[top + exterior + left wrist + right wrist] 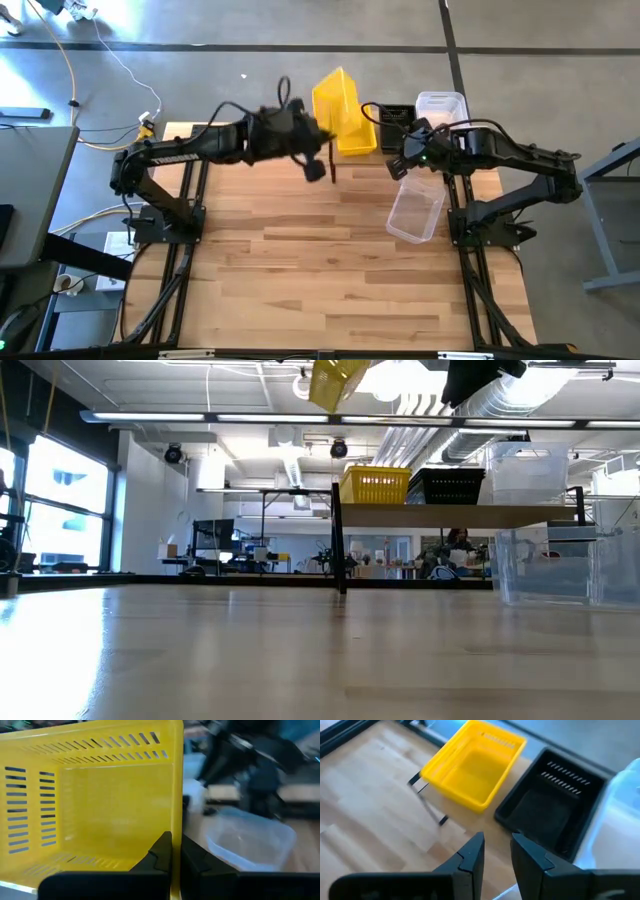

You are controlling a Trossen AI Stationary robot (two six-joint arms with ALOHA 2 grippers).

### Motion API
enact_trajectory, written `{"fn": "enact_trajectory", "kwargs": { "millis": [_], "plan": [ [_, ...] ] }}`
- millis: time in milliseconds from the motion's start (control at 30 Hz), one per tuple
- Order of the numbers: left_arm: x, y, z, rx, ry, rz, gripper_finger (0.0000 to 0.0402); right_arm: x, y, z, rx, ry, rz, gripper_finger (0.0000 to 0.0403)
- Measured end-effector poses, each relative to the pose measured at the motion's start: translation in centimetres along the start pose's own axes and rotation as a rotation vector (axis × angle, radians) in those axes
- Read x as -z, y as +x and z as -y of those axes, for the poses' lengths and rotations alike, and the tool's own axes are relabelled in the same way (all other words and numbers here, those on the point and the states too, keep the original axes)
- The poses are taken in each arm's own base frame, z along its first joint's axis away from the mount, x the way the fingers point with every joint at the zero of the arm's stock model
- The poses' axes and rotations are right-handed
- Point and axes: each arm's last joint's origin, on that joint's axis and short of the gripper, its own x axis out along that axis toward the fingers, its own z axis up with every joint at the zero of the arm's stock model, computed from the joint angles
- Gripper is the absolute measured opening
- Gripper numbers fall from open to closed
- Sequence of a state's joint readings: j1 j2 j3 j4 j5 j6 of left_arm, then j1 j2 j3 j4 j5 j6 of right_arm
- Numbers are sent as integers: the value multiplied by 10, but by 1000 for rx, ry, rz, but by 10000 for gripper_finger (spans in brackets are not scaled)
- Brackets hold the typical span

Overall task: Stack baskets on shelf by color
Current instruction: Stack the yellow bin on top of the other stacked yellow bins on the shelf

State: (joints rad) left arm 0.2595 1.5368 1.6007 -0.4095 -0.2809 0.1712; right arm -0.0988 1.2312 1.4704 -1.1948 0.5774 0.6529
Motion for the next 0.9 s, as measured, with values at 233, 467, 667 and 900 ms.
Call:
{"fn": "enact_trajectory", "kwargs": {
  "millis": [233, 467, 667, 900],
  "plan": [
    [-10, 8, -39, -135, -23, 156, 0, -4, 3, 6, 86, 21, 49, 83],
    [-27, 0, -74, -240, -17, 229, 0, -7, 6, 12, 127, 33, 56, 83],
    [-33, 13, -81, -228, -9, 141, 0, -7, 8, 18, 162, 28, 31, 83],
    [-27, 44, -71, -168, 21, -29, 0, -6, 9, 20, 180, 19, 12, 83]
  ]
}}
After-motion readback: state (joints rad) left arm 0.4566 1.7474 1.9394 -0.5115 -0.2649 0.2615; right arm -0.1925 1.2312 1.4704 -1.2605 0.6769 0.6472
